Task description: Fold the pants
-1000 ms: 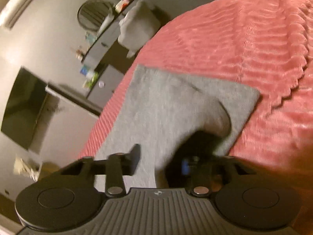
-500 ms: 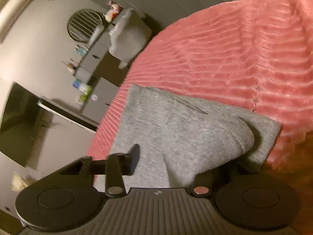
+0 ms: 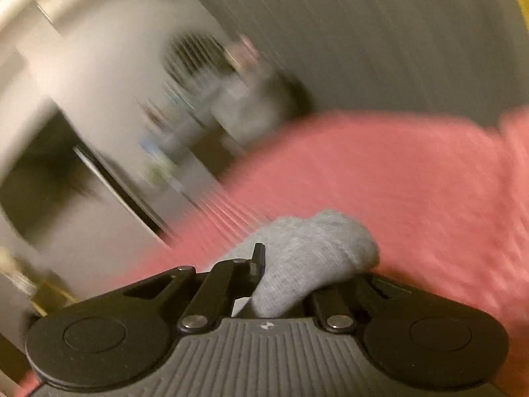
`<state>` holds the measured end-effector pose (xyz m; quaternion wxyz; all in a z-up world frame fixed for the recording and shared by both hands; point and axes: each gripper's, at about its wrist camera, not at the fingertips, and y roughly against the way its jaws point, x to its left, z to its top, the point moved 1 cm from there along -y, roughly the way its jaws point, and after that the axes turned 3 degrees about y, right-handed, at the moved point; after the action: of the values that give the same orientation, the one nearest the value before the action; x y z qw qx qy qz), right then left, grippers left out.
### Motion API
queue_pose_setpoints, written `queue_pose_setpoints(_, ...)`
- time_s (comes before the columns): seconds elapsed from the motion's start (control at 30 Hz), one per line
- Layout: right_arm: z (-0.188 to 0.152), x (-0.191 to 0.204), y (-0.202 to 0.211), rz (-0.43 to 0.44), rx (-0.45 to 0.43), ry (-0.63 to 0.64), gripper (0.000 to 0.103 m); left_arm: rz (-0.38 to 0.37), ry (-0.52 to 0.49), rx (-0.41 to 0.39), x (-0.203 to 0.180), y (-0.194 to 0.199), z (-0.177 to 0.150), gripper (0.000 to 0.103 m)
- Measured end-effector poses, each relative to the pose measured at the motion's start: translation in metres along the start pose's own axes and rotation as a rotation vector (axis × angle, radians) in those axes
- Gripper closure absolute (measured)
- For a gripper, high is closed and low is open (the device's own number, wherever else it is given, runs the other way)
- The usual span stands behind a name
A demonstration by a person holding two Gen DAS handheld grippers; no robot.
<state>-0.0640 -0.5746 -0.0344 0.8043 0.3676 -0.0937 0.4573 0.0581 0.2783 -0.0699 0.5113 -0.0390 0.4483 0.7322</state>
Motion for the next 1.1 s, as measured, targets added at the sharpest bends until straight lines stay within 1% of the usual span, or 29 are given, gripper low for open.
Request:
queue_pose_setpoints(0.03, -0.010, -0.009, -0.011, -0.057, 0.065, -0.011, 0.099, -0.001, 0.003, -0.017, 0.004, 0.001, -0.004, 0.070)
queue_pose_setpoints(0.07, -0.019, -0.017, -0.018, -0.083, 0.097, -0.036, 0.099, 0.005, 0.006, -0.032, 0.003, 0.003, -0.005, 0.059)
queue_pose_setpoints(0.1, -0.023, -0.021, -0.017, -0.073, 0.071, -0.062, 0.099, 0.024, 0.006, -0.035, 0.001, 0.004, -0.003, 0.057)
queue_pose_setpoints(0.17, -0.024, -0.015, -0.014, -0.084, 0.058, -0.083, 0.098, 0.020, -0.007, -0.048, -0.005, 0.005, 0.005, 0.062)
queue_pose_setpoints(0.2, -0.021, -0.010, -0.016, -0.093, 0.059, -0.074, 0.098, 0.021, -0.024, -0.063, -0.012, 0.006, 0.011, 0.065)
queue_pose_setpoints(0.23, -0.018, -0.004, -0.017, -0.102, 0.062, -0.049, 0.098, 0.022, -0.040, -0.076, -0.015, 0.007, 0.017, 0.071)
queue_pose_setpoints(0.27, -0.016, 0.001, -0.017, -0.103, 0.059, -0.023, 0.098, 0.014, -0.041, -0.083, -0.018, 0.008, 0.020, 0.072)
queue_pose_setpoints(0.33, -0.006, 0.012, -0.009, -0.056, -0.004, 0.013, 0.098, 0.003, -0.034, -0.090, -0.021, 0.011, 0.022, 0.072)
queue_pose_setpoints(0.37, -0.003, 0.014, -0.002, -0.017, -0.048, 0.012, 0.099, 0.014, -0.040, -0.089, -0.019, 0.011, 0.020, 0.072)
queue_pose_setpoints(0.4, -0.002, 0.015, 0.004, 0.011, -0.082, 0.014, 0.098, 0.043, -0.049, -0.089, -0.017, 0.012, 0.017, 0.072)
queue_pose_setpoints(0.43, -0.002, 0.014, 0.005, 0.011, -0.090, 0.022, 0.098, 0.083, -0.059, -0.088, -0.015, 0.013, 0.014, 0.068)
queue_pose_setpoints(0.47, -0.005, 0.011, 0.003, -0.013, -0.082, 0.036, 0.098, 0.120, -0.063, -0.085, -0.011, 0.014, 0.011, 0.054)
queue_pose_setpoints(0.5, -0.010, 0.006, 0.000, -0.073, -0.055, 0.062, 0.097, 0.164, -0.061, -0.081, -0.010, 0.016, 0.010, 0.046)
queue_pose_setpoints(0.53, -0.011, 0.003, -0.008, -0.142, -0.017, 0.086, 0.086, 0.220, -0.061, -0.086, -0.008, 0.019, 0.009, 0.036)
queue_pose_setpoints(0.57, -0.015, -0.003, -0.014, -0.245, 0.035, 0.114, 0.067, 0.244, -0.064, -0.104, -0.009, 0.024, 0.010, 0.034)
queue_pose_setpoints(0.6, -0.019, -0.009, -0.013, -0.312, 0.055, 0.122, 0.053, 0.278, -0.080, -0.135, -0.014, 0.032, 0.012, 0.034)
queue_pose_setpoints(0.63, -0.019, -0.013, -0.007, -0.339, 0.035, 0.109, 0.035, 0.330, -0.105, -0.175, -0.021, 0.041, 0.014, 0.035)
queue_pose_setpoints(0.67, -0.020, -0.014, 0.003, -0.371, -0.010, 0.088, 0.032, 0.389, -0.133, -0.229, -0.030, 0.049, 0.015, 0.033)
queue_pose_setpoints(0.7, -0.021, -0.011, 0.009, -0.386, -0.041, 0.083, 0.032, 0.428, -0.157, -0.282, -0.040, 0.056, 0.017, 0.031)
queue_pose_setpoints(0.73, -0.021, -0.006, 0.015, -0.387, -0.062, 0.088, 0.032, 0.419, -0.179, -0.332, -0.050, 0.063, 0.018, 0.026)
queue_pose_setpoints(0.77, -0.022, 0.001, 0.019, -0.384, -0.084, 0.096, 0.032, 0.358, -0.202, -0.358, -0.062, 0.068, 0.018, 0.022)
queue_pose_setpoints(0.8, -0.025, 0.011, 0.023, -0.369, -0.108, 0.109, 0.032, 0.298, -0.231, -0.355, -0.075, 0.069, 0.016, 0.022)
queue_pose_setpoints(0.83, -0.025, 0.022, 0.023, -0.336, -0.123, 0.122, 0.032, 0.236, -0.280, -0.332, -0.093, 0.066, 0.012, 0.021)
queue_pose_setpoints(0.9, -0.035, 0.052, 0.022, -0.239, -0.124, 0.150, 0.025, 0.158, -0.371, -0.278, -0.124, 0.052, 0.000, 0.019)
queue_pose_setpoints(0.93, -0.044, 0.070, 0.015, -0.178, -0.092, 0.174, 0.017, 0.119, -0.419, -0.242, -0.140, 0.043, -0.010, 0.018)
queue_pose_setpoints(0.97, -0.054, 0.087, 0.005, -0.119, -0.047, 0.205, 0.014, 0.088, -0.477, -0.198, -0.158, 0.030, -0.022, 0.017)
queue_pose_setpoints(1.0, -0.065, 0.103, -0.004, -0.070, -0.005, 0.242, 0.014, 0.072, -0.550, -0.157, -0.175, 0.017, -0.037, 0.017)
queue_pose_setpoints(1.07, -0.092, 0.129, -0.022, 0.001, 0.095, 0.316, 0.014, 0.088, -0.687, -0.112, -0.201, -0.008, -0.064, 0.017)
queue_pose_setpoints(1.1, -0.103, 0.142, -0.037, 0.011, 0.187, 0.375, 0.014, 0.100, -0.760, -0.095, -0.212, -0.020, -0.078, 0.017)
